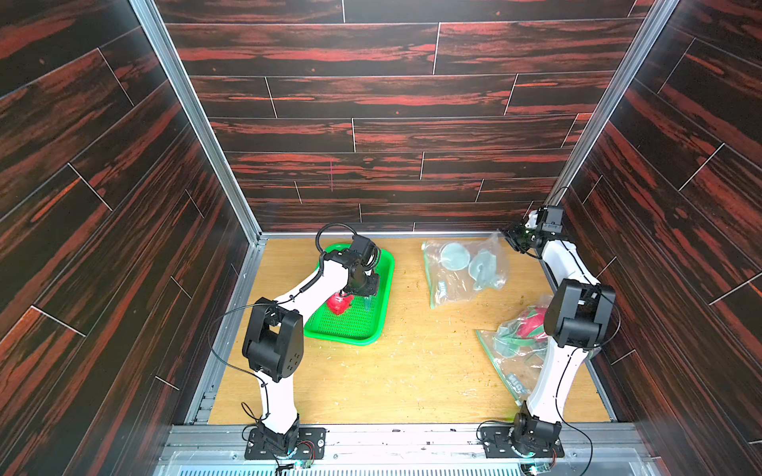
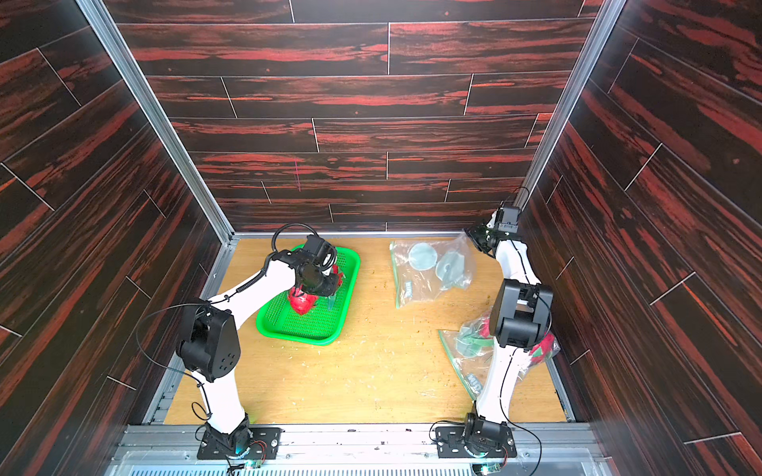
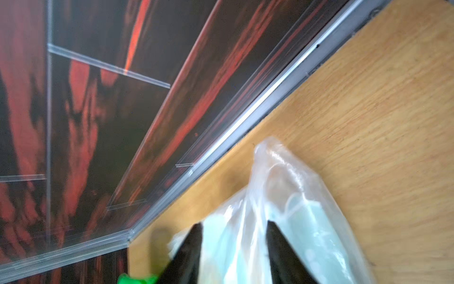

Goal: Open the zip-top bag and take out the dragon fruit
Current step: Place the zipper food storage bag at the center of the board.

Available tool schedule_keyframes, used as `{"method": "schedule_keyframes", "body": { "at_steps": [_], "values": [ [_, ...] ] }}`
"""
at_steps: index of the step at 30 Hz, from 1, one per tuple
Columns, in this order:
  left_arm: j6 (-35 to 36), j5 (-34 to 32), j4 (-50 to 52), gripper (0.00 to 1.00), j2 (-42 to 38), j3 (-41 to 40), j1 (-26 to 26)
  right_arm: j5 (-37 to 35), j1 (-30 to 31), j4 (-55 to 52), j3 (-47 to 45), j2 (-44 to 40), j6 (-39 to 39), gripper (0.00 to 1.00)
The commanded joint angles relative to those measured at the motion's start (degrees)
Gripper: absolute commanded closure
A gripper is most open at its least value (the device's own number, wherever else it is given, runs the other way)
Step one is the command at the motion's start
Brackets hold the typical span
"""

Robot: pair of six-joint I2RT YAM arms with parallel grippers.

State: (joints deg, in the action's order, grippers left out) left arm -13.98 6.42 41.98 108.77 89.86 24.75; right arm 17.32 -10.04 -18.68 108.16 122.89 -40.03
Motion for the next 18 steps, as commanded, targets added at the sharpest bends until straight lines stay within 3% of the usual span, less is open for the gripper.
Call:
{"method": "schedule_keyframes", "body": {
  "at_steps": [1,6,13,14,18],
  "values": [
    [-0.12,1.45,-2.99,1.00,-3.21,-0.36,0.03,3.10,-0.33,-4.60,0.68,-5.33,2.76,0.47],
    [1.00,1.62,0.45,1.00,1.10,3.90,0.03,5.30,-0.33,-9.10,-4.60,-13.30,6.28,0.44],
    [1.63,2.56,-0.05,1.00,3.56,4.22,-0.12,5.45,-0.29,-10.06,-26.13,-30.39,10.75,0.44],
    [1.67,3.14,-0.09,0.98,3.43,4.18,-0.06,5.64,-0.03,-9.30,-30.28,-32.94,11.23,0.44],
    [1.58,3.86,-0.15,0.73,1.45,4.11,-0.06,4.44,2.26,-12.27,-40.17,-40.09,14.84,0.43]
  ]
}}
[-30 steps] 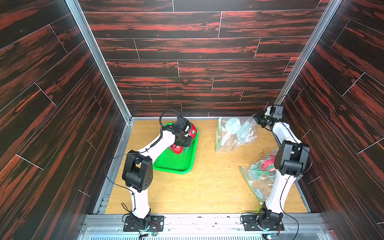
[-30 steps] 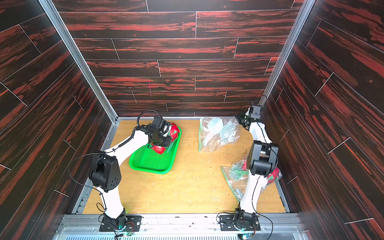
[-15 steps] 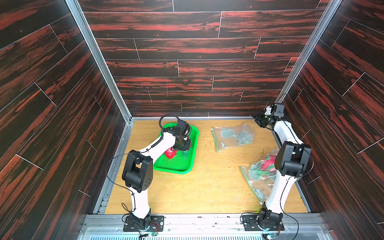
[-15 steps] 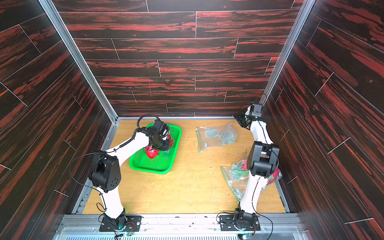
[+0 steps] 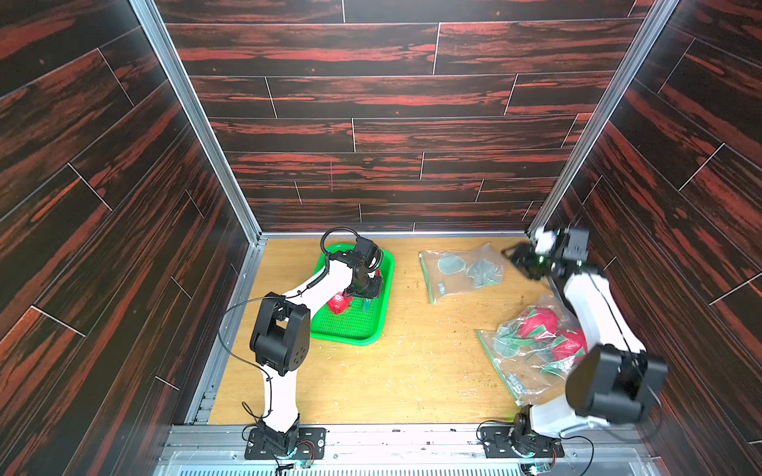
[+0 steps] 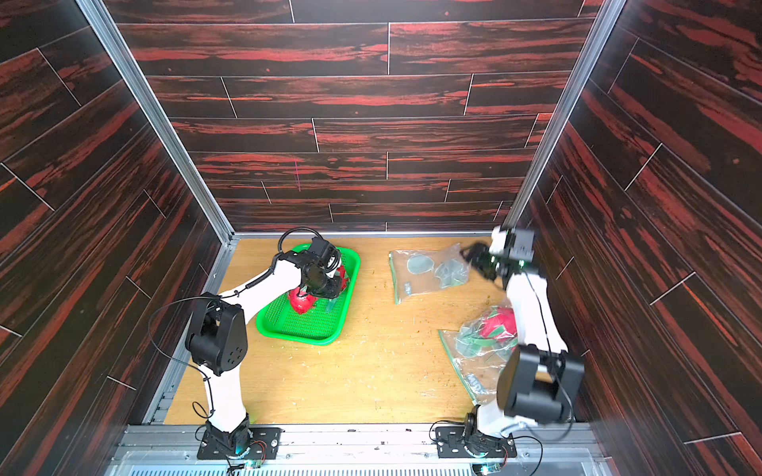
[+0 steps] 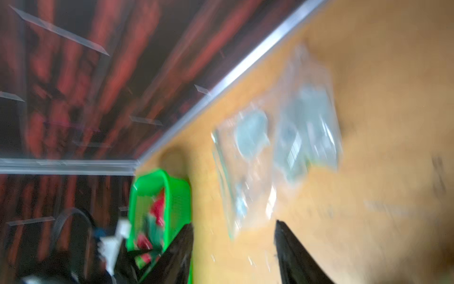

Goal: Open the zip-top bag and take out the dragon fruit
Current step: Place the zipper food storage bag at the center of the board, then pick up the zipper food storage bag at the center of the board.

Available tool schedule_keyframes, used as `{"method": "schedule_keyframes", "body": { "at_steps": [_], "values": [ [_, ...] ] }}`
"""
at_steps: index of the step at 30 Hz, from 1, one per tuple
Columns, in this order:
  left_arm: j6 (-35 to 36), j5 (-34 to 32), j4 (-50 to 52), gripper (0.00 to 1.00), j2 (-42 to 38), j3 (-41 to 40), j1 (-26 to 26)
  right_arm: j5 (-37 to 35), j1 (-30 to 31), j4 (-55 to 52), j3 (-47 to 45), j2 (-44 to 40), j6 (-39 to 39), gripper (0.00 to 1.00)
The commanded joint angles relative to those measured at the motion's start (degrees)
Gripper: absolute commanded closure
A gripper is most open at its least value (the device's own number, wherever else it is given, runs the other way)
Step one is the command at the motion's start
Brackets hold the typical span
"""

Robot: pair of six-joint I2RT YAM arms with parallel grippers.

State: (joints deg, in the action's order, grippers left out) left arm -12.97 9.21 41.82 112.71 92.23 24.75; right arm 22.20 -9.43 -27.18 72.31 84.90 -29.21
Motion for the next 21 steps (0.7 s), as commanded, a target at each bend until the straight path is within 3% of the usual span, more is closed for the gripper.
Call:
{"method": "schedule_keyframes", "body": {
  "at_steps": [1,7,13,21],
  "values": [
    [0.58,0.94,-0.15,0.68,-3.48,1.69,-0.13,-1.71,2.98,-5.51,-6.14,-3.56,5.16,0.43],
    [0.75,-0.57,-0.25,0.51,-10.51,1.74,-0.06,-15.21,16.06,-11.60,-16.67,-10.22,4.91,0.41],
    [0.57,-0.58,-2.26,0.48,-17.51,-0.42,-0.06,-30.70,31.22,-16.82,-21.01,-7.97,-0.46,0.31],
    [-0.16,1.10,-7.28,0.47,-25.56,-6.07,-0.08,-45.20,33.87,-19.28,-21.69,-1.12,-5.04,0.27]
  ]
}}
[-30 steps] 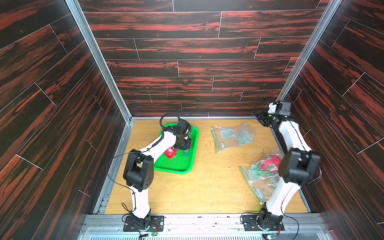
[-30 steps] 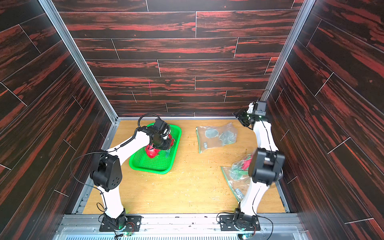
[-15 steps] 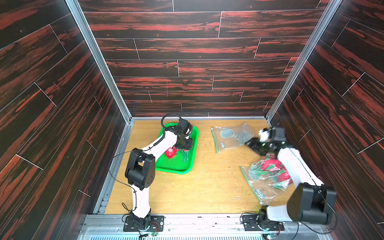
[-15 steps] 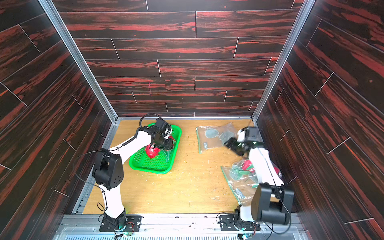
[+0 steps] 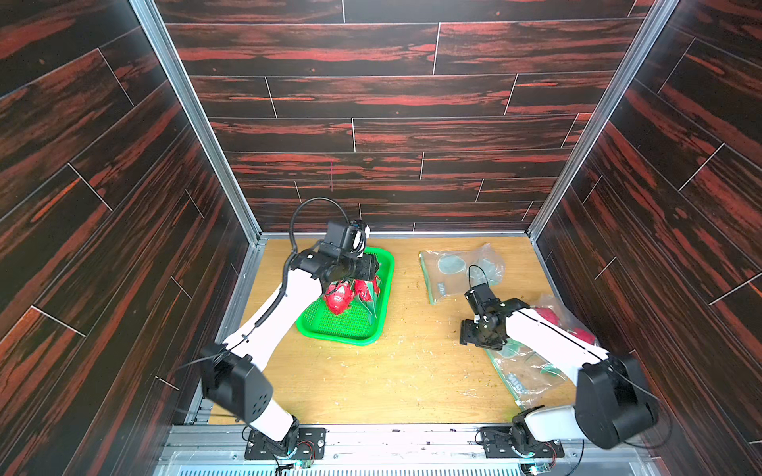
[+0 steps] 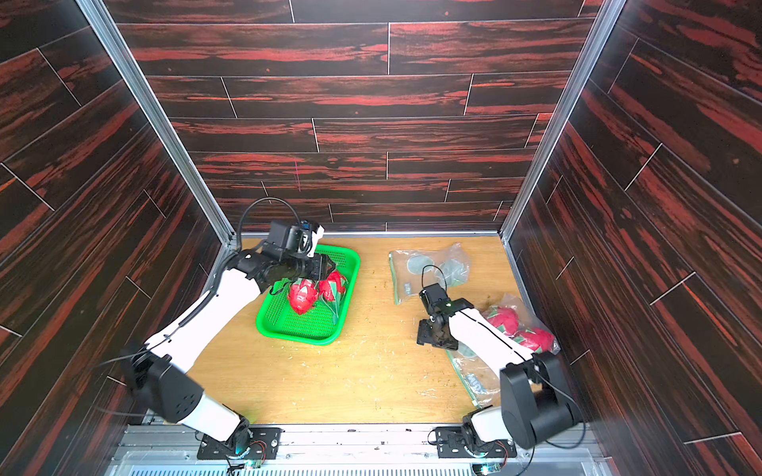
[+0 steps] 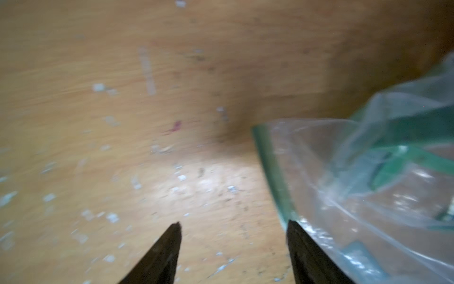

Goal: Open the zip-top bag and take out the dragon fruit
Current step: Pick up the zipper food storage bag at the center of the board.

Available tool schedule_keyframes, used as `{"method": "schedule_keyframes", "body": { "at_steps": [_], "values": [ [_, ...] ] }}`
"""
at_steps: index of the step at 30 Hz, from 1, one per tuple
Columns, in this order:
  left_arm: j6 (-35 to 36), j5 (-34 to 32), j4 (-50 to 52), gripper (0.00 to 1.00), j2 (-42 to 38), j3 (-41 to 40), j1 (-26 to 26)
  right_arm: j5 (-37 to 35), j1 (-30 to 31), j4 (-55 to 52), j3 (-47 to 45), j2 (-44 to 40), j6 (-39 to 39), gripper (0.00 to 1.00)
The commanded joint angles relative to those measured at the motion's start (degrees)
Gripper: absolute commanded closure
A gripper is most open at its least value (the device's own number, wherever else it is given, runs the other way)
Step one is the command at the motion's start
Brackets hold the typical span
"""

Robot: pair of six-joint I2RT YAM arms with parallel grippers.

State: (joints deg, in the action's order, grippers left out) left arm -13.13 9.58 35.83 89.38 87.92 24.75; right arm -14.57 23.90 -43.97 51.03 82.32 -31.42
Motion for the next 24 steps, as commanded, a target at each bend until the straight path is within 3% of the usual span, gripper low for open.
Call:
{"method": "schedule_keyframes", "body": {
  "at_steps": [1,8,11,13,16,18,19,24],
  "values": [
    [0.02,0.96,-1.38,0.47,-2.85,-2.14,-0.06,-9.12,0.54,-2.55,-0.43,2.28,-2.83,0.27],
    [0.33,5.38,-1.73,0.47,-4.59,-3.84,-0.06,-12.15,0.62,-0.60,-0.93,8.17,-2.25,0.27],
    [0.14,7.12,-2.37,0.46,-6.06,-5.38,-0.10,-14.30,0.62,-0.78,-0.76,10.44,-2.07,0.35],
    [0.27,7.62,-2.38,0.46,-6.51,-5.52,-0.13,-14.46,0.65,-0.49,-0.75,10.93,-2.12,0.48],
    [0.38,7.58,-2.37,0.46,-7.14,-5.93,-0.10,-14.08,0.64,0.08,-0.74,9.52,-1.65,0.80],
    [0.23,8.05,-2.35,0.46,-7.24,-6.08,-0.08,-14.03,0.69,-0.32,-0.02,7.77,-1.35,0.95],
    [0.11,8.52,-3.78,0.47,-7.30,-6.26,-0.06,-13.70,0.62,-0.70,0.52,6.52,-1.19,1.00],
    [-0.54,11.63,-7.10,0.47,-8.18,-8.05,-0.06,-9.62,0.63,-3.13,5.79,-0.40,-1.34,1.00]
  ]
}}
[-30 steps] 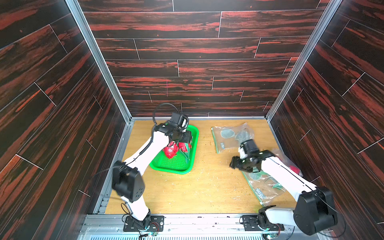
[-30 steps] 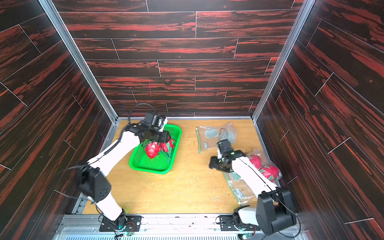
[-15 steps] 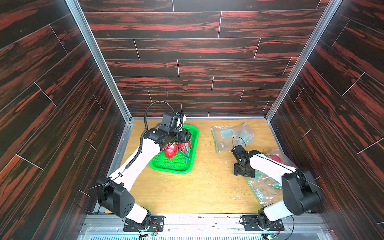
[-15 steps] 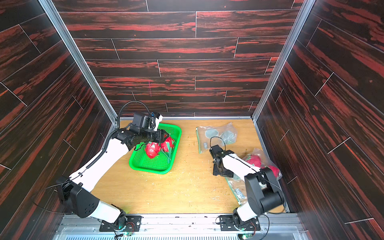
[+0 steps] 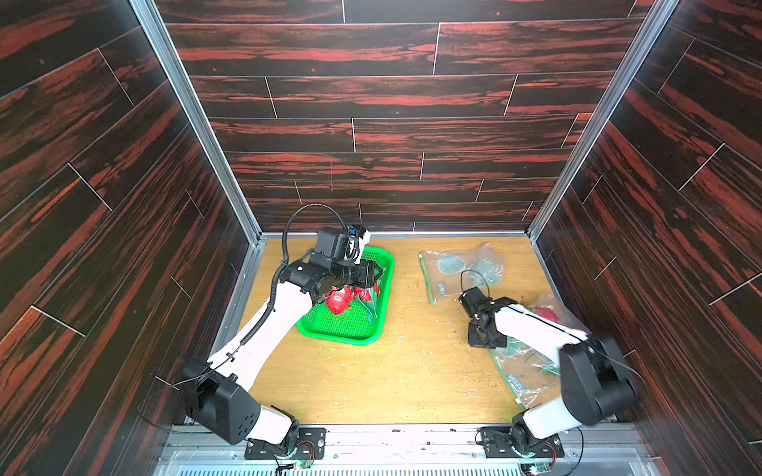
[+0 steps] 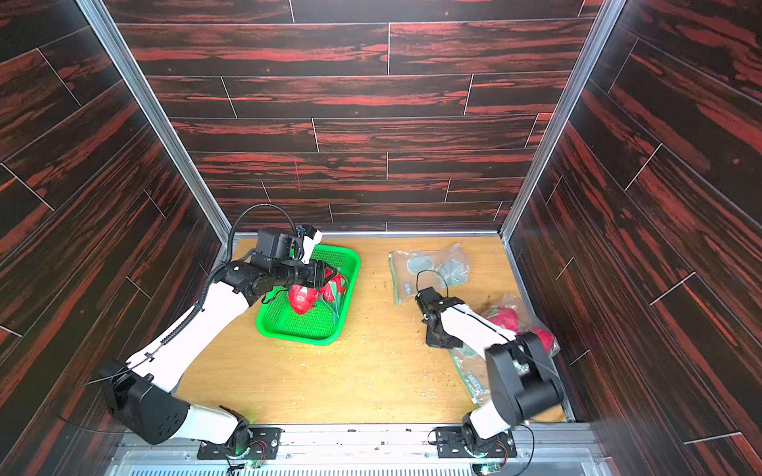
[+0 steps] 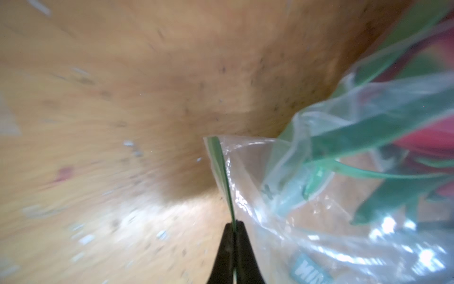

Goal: Open the zip-top bag and take out the dragon fruit
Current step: Pick up the zipper food storage bag at the center of the board.

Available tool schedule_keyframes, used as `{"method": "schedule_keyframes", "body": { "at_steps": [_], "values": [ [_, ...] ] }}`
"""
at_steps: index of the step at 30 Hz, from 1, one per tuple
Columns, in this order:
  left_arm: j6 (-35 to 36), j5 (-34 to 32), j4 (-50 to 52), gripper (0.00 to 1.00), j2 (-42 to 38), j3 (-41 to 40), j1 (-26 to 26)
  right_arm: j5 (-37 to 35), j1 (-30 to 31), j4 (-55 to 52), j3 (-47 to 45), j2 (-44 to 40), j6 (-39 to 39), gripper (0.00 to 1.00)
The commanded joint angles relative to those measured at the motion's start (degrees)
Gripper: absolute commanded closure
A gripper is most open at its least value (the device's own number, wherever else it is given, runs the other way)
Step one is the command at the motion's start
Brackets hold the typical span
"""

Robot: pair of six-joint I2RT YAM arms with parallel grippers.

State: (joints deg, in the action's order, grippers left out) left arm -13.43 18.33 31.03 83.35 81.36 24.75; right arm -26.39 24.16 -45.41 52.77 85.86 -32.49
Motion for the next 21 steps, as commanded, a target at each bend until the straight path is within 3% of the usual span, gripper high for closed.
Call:
{"method": "schedule_keyframes", "body": {
  "at_steps": [1,6,12,15,21],
  "values": [
    [-0.19,3.86,-3.13,0.47,-2.35,-1.97,0.02,2.96,0.43,-2.24,5.74,-5.52,-0.66,1.00],
    [0.94,5.96,-7.16,0.49,-3.71,-4.53,2.83,8.40,0.20,-2.91,15.27,-11.18,-1.56,1.00],
    [2.14,4.79,-14.53,0.49,-4.01,-8.23,10.66,12.75,-1.37,0.07,24.65,-12.85,-3.12,1.00],
    [1.16,3.95,-19.63,0.47,-3.13,-10.69,14.39,11.58,-1.49,0.89,28.34,-12.26,-3.60,1.00],
    [-0.64,-0.91,-35.92,0.28,-3.48,-19.55,22.84,11.34,-1.98,3.65,31.75,-11.45,-4.84,1.00]
  ]
}}
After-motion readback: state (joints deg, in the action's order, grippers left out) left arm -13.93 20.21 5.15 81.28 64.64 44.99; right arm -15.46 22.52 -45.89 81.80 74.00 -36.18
